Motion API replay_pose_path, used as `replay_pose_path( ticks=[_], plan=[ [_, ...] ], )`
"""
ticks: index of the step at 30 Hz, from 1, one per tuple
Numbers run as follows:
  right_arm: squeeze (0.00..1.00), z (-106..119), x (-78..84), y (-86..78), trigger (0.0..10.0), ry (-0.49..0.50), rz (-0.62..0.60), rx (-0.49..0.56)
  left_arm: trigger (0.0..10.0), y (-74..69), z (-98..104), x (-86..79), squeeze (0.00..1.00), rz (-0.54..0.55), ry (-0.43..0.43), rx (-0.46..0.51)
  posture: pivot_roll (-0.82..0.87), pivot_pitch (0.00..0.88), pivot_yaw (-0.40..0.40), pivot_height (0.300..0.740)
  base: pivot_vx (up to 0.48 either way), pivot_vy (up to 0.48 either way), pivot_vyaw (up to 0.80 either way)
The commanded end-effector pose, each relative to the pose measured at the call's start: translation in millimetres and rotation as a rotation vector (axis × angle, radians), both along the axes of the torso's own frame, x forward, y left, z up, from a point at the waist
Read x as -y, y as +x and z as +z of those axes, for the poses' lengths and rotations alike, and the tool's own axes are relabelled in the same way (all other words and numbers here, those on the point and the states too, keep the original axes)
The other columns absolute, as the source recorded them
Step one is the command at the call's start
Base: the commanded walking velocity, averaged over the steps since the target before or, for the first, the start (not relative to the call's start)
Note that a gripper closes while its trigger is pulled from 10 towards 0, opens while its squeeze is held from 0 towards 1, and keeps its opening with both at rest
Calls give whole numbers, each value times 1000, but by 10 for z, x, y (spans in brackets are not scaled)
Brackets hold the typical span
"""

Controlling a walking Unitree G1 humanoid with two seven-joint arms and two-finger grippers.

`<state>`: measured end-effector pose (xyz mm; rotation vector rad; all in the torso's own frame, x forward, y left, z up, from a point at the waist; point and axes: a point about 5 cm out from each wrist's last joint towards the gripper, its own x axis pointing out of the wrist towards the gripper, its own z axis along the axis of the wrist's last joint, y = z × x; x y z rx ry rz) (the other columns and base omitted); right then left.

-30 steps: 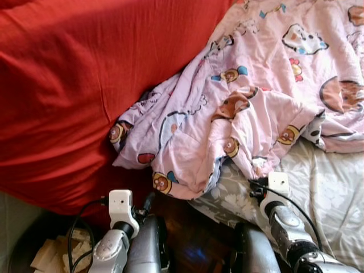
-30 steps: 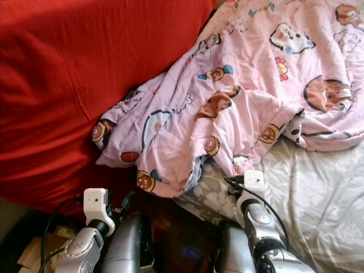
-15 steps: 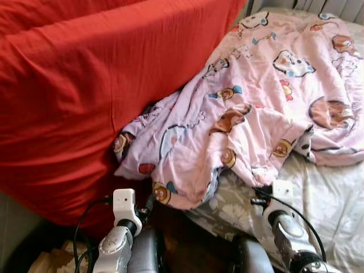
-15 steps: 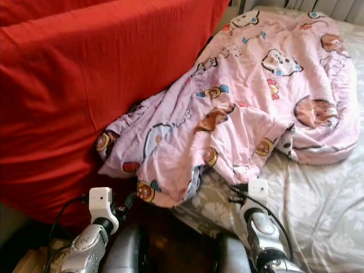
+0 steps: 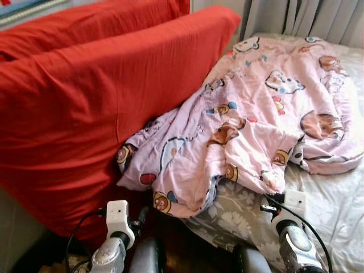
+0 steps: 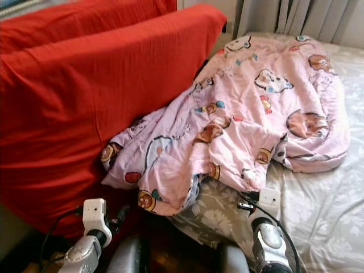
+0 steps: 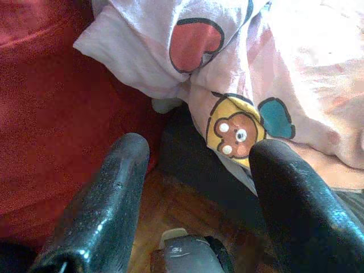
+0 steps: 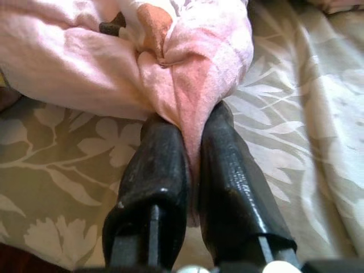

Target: Clean up the room

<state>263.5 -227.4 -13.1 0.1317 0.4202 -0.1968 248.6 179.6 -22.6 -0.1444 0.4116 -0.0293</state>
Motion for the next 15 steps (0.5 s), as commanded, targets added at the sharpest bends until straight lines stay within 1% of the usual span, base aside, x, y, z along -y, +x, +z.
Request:
replay_pose_path(
  ticks=[1,5,6,7,10,12,14,15],
  plan=[
    [0,20,14,2,10000,-2,-11,22,10000,-64,-57,-81,0,23,16,-31,19,0,53,669,0,0,0],
    [0,25,33,-7,10000,-17,-9,25,10000,-131,-121,-102,0,23,26,-70,12,0,57,689,0,0,0],
    [0,33,51,-12,10000,-5,-15,38,10000,-161,-151,-106,0,27,23,-87,6,0,61,699,0,0,0],
    [0,33,51,-12,10000,-5,-15,38,10000,-161,-151,-106,0,27,23,-87,6,0,61,699,0,0,0],
    [0,53,45,-20,10000,-29,28,60,10000,-214,-203,-124,0,27,30,-119,-1,0,61,719,0,0,0],
    [0,55,19,-22,10000,-33,48,68,10000,-237,-230,-133,0,30,32,-140,-7,0,60,729,0,0,0],
    [0,53,-70,-26,10000,-59,115,81,10000,-284,-278,-135,0,28,34,-177,-13,0,56,740,0,0,0],
    [0,52,-79,-29,10000,-62,118,84,10000,-298,-291,-137,0,31,34,-186,-14,0,56,740,0,0,0]
  ],
)
